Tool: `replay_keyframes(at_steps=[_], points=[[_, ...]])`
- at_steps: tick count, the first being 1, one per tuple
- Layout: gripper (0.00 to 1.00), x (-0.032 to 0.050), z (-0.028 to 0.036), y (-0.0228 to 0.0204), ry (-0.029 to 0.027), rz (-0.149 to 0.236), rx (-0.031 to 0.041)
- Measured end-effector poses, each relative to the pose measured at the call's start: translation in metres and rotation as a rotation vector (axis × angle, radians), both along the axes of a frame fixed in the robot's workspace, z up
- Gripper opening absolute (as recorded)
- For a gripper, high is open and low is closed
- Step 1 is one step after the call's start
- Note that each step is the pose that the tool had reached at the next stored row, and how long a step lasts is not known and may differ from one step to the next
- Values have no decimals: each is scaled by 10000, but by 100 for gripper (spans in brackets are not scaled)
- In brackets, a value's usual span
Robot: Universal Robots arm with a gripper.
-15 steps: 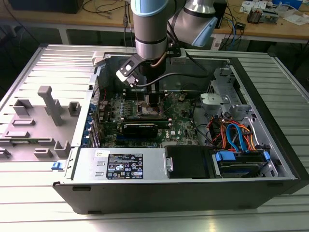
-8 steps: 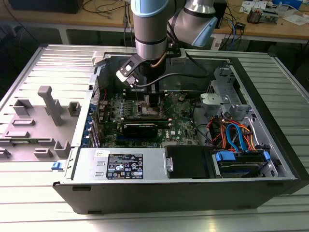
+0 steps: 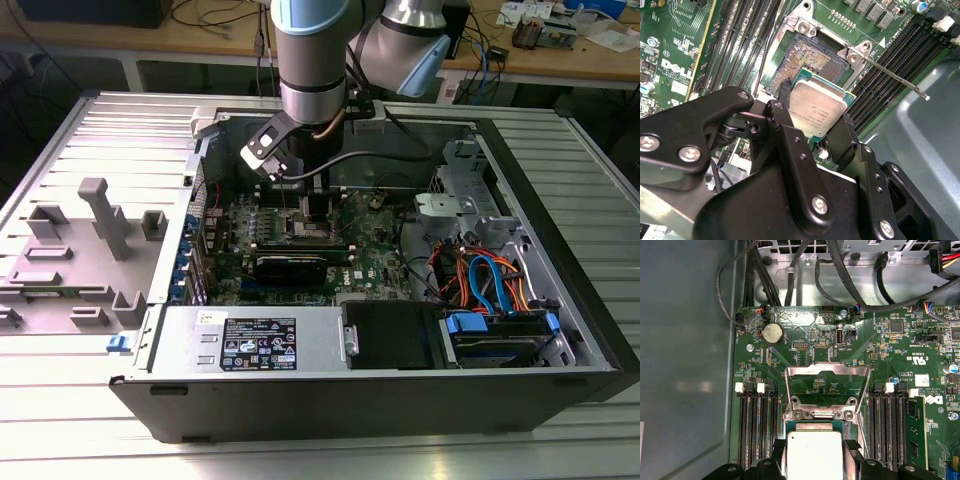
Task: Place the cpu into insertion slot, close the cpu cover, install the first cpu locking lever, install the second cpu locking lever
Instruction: 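Place the cpu into insertion slot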
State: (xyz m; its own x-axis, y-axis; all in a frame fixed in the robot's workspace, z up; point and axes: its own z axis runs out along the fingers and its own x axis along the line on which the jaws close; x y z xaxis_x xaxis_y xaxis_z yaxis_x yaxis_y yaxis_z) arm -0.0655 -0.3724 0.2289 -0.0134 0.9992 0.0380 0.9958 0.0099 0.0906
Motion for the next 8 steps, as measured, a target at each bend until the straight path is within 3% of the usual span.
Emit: replay_keyframes(at_steps=[2, 5, 8], points=[[54, -1, -22, -1, -3, -1, -85], [54, -3, -91, -9, -2, 0, -117], [54, -17, -113, -44, -5, 0, -115]])
